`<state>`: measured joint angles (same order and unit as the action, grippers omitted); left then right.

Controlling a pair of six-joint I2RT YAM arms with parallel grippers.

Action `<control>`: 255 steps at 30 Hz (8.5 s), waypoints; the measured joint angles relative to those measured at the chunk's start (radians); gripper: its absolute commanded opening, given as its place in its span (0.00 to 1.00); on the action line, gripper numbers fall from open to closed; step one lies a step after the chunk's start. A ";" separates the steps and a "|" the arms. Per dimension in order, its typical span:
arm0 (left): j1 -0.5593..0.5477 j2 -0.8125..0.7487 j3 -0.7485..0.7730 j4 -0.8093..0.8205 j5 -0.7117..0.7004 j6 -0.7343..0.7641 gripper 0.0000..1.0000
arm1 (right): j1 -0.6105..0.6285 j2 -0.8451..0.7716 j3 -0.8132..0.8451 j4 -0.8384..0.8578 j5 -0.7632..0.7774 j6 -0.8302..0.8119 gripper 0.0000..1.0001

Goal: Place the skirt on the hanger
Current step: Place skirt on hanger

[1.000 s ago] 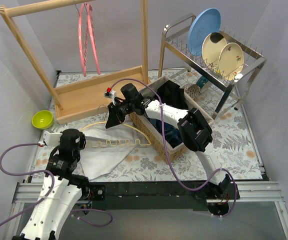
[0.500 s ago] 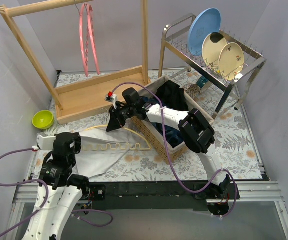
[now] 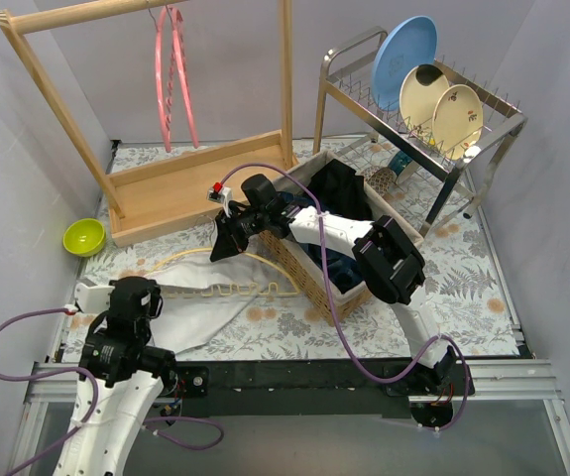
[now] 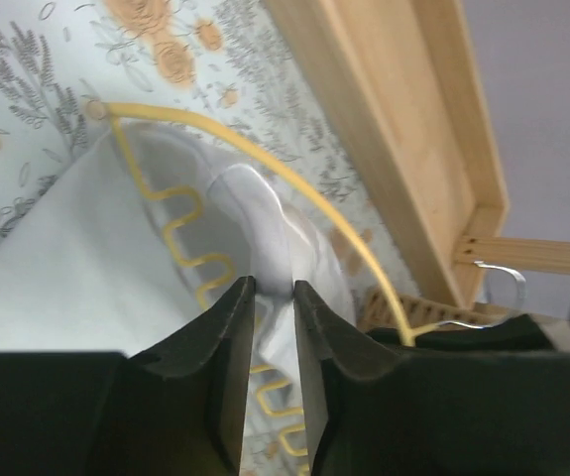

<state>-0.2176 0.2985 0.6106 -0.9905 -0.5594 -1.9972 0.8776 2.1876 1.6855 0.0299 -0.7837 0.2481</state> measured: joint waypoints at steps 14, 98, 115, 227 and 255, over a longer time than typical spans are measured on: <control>0.000 0.103 0.068 0.080 0.212 0.083 0.54 | 0.000 -0.004 -0.008 0.002 0.004 -0.008 0.01; 0.000 0.140 0.095 0.113 0.309 0.094 0.00 | -0.001 -0.005 -0.021 0.039 -0.032 0.020 0.01; 0.000 0.062 0.232 -0.037 0.299 0.066 0.01 | -0.003 -0.044 -0.074 0.065 -0.043 0.002 0.01; -0.611 0.518 -0.105 0.362 -0.075 -0.001 0.12 | -0.016 -0.039 -0.032 -0.051 0.017 0.010 0.01; -0.611 0.233 -0.042 0.288 -0.096 -0.001 0.00 | -0.013 -0.054 -0.072 0.010 -0.015 0.011 0.01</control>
<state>-0.8284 0.5320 0.5682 -0.7029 -0.6556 -1.9980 0.8642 2.1334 1.6135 0.0402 -0.7986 0.2588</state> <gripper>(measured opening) 0.014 0.217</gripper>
